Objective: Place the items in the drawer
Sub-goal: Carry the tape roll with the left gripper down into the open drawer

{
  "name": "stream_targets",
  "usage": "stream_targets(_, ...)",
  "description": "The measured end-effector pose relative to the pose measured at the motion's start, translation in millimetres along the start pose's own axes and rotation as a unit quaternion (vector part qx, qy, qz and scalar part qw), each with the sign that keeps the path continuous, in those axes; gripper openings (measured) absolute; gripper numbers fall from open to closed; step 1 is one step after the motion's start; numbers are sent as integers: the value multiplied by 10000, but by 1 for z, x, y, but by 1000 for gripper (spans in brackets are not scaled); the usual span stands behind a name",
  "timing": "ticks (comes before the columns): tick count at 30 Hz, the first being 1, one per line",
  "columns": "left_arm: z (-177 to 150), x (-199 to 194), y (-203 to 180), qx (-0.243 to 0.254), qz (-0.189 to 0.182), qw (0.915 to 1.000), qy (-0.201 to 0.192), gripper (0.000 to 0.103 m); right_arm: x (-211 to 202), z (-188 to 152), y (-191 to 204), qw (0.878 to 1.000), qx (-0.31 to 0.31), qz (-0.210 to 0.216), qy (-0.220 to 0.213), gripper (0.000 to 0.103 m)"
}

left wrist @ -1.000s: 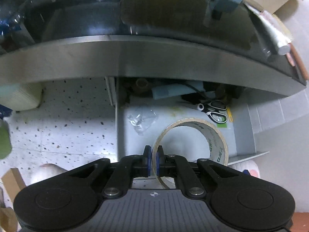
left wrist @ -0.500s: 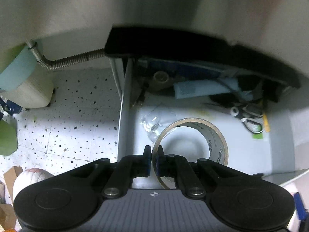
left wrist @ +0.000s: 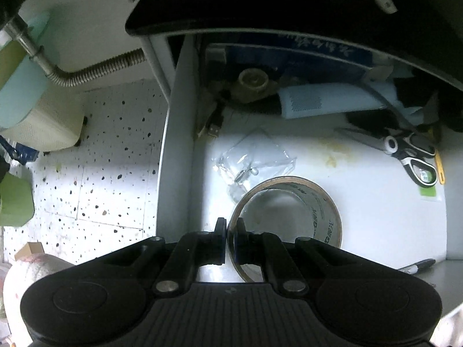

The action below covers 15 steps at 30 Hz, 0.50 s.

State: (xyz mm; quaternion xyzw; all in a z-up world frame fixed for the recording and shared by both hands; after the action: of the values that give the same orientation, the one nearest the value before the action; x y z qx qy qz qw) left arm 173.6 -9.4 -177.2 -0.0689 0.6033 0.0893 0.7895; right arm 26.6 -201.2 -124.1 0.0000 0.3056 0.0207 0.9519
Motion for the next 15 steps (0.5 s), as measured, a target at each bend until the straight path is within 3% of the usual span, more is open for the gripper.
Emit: stream_targets(15,0,22,-1,-158,-7,9997,207,6,2,-2,-1,10000,57,8,23,103)
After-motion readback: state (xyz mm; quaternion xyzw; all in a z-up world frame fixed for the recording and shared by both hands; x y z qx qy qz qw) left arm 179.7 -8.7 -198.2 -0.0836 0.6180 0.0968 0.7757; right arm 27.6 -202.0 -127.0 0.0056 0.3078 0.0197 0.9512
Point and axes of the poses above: each gripper's, at about its wrist camera, not at the fingertips, and x roughly the way its jaws point, y to its left, z to its top, the point moved 1 cm from there along x, roughly the way its jaws point, and after that the axes turned 5 degrees about -x, right-handed, at the moved point
